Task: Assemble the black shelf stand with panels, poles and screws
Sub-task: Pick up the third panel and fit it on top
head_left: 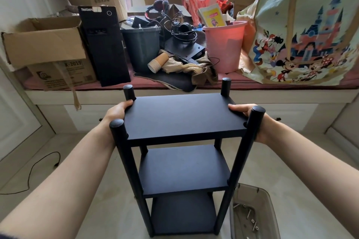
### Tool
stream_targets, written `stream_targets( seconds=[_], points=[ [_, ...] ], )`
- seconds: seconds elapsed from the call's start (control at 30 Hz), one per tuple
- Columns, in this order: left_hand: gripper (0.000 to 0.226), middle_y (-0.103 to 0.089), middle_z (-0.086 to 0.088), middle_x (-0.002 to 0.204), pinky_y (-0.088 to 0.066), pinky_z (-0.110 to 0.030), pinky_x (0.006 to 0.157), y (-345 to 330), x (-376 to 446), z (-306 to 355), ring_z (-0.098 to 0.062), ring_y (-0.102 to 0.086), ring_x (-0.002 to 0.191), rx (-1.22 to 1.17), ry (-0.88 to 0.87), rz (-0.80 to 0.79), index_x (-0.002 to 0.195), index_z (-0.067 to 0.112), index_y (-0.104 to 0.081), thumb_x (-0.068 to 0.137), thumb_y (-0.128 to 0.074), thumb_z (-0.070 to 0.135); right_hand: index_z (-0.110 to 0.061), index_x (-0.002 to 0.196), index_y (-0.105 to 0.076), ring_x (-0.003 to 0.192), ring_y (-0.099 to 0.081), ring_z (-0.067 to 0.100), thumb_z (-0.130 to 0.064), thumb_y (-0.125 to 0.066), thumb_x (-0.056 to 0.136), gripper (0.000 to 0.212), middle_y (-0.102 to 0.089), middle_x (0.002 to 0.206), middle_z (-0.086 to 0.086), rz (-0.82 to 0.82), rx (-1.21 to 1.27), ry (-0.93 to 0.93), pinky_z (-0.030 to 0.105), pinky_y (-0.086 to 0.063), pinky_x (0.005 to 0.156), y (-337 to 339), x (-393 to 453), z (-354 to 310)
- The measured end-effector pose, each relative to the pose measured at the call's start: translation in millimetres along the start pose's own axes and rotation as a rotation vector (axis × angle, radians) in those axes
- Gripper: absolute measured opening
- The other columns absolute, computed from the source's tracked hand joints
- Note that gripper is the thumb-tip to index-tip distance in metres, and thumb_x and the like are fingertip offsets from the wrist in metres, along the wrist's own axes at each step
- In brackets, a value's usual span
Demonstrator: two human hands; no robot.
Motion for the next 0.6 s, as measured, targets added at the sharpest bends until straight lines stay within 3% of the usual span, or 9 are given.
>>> stream_targets(
  seconds=[0.17, 0.27, 0.4, 0.6],
  points=[
    [0.023, -0.062, 0.003, 0.044, -0.043, -0.028, 0.051, 1.2, 2.6, -8.9, -0.012, -0.058, 0.033, 0.016, 0.012, -0.002, 0.088, 0.011, -0.061, 0.101, -0.056, 0.029, -0.004, 0.094, -0.068, 0.058, -0.069, 0.017, -0.025, -0.062, 0.09, 0.022, -0.073, 0.075, 0.005, -0.002, 0.013, 0.0, 0.023, -0.055, 0.053, -2.0, -1.6, 0.3],
    [0.024, -0.066, -0.001, 0.054, -0.046, -0.024, 0.049, 1.7, 3.8, -10.6, -0.014, -0.06, 0.038, 0.011, -0.005, 0.017, 0.091, 0.01, -0.063, 0.1, -0.058, 0.031, -0.004, 0.09, -0.068, 0.056, -0.069, 0.017, -0.025, -0.061, 0.091, 0.022, -0.072, 0.072, 0.005, -0.008, 0.026, -0.005, 0.022, -0.055, 0.05, -3.0, -2.5, -0.9],
    [0.033, -0.065, -0.007, 0.083, -0.046, -0.032, 0.07, 8.7, 6.4, -20.4, -0.025, -0.06, 0.067, 0.05, -0.021, 0.069, 0.093, 0.011, -0.066, 0.095, -0.063, 0.044, -0.006, 0.095, -0.071, 0.066, -0.071, 0.019, -0.028, -0.066, 0.082, 0.026, -0.074, 0.083, 0.006, -0.059, 0.007, 0.03, 0.029, -0.056, 0.067, -6.1, -2.9, 2.0],
    [0.03, -0.065, -0.007, 0.085, -0.046, -0.035, 0.08, 12.0, 16.8, -19.5, -0.026, -0.059, 0.069, 0.084, -0.012, 0.069, 0.089, 0.013, -0.066, 0.094, -0.064, 0.043, -0.007, 0.088, -0.07, 0.061, -0.07, 0.017, -0.026, -0.06, 0.092, 0.022, -0.073, 0.077, 0.005, -0.04, -0.01, 0.045, 0.024, -0.055, 0.058, -5.2, -1.1, 0.7]
  ],
)
Point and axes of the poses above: each hand's wrist, its own x-axis towards the middle knuckle, its own y-axis out of the back of the hand, z = x × y, the point moved 10 cm from there along x, towards the middle knuckle
